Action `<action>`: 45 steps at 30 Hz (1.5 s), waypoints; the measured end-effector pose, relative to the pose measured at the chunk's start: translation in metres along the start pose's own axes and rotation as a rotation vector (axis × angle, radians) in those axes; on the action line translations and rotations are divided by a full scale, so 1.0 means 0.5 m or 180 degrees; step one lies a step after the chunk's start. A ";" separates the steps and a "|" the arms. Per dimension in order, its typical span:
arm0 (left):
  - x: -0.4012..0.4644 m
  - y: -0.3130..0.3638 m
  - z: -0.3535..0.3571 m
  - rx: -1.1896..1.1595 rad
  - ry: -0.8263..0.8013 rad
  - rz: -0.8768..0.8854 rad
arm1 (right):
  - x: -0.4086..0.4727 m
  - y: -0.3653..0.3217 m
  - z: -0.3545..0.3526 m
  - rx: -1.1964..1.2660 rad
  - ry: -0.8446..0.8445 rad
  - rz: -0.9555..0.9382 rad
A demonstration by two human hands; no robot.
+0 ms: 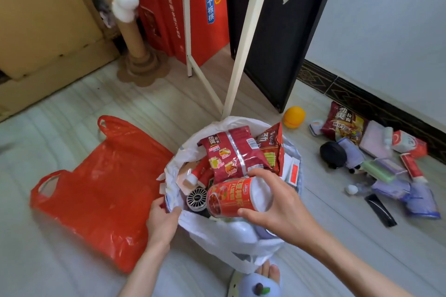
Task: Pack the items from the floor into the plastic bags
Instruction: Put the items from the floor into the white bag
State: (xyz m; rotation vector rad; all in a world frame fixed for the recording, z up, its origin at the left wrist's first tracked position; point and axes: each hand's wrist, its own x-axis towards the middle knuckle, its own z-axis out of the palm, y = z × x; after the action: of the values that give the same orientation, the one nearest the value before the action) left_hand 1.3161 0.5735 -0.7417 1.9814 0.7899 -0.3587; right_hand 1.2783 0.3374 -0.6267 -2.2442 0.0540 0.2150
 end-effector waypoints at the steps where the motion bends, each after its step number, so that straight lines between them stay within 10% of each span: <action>1: -0.008 -0.011 -0.014 0.0034 0.0078 0.0039 | -0.017 0.007 0.002 0.0021 -0.0047 0.0104; 9: -0.134 -0.052 0.038 -0.1349 -0.1065 -0.1411 | -0.083 0.067 0.062 -0.0403 0.0014 0.0753; 19: -0.162 -0.064 0.093 -0.0781 -0.0808 -0.0725 | -0.063 0.089 0.121 -0.0423 -0.0334 0.1376; 31: -0.195 -0.071 0.061 -0.0476 -0.0800 -0.0316 | -0.041 0.121 0.182 -0.1888 -0.0813 0.0525; 45: -0.196 -0.082 0.060 -0.0535 -0.0897 -0.0383 | -0.046 0.170 0.166 -0.1330 -0.0524 0.0230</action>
State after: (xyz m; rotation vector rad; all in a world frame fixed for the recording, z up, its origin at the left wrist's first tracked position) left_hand 1.2177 0.5245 -0.7315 1.6856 0.7336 -0.6080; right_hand 1.2347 0.3472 -0.7393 -2.6322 0.0012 0.4870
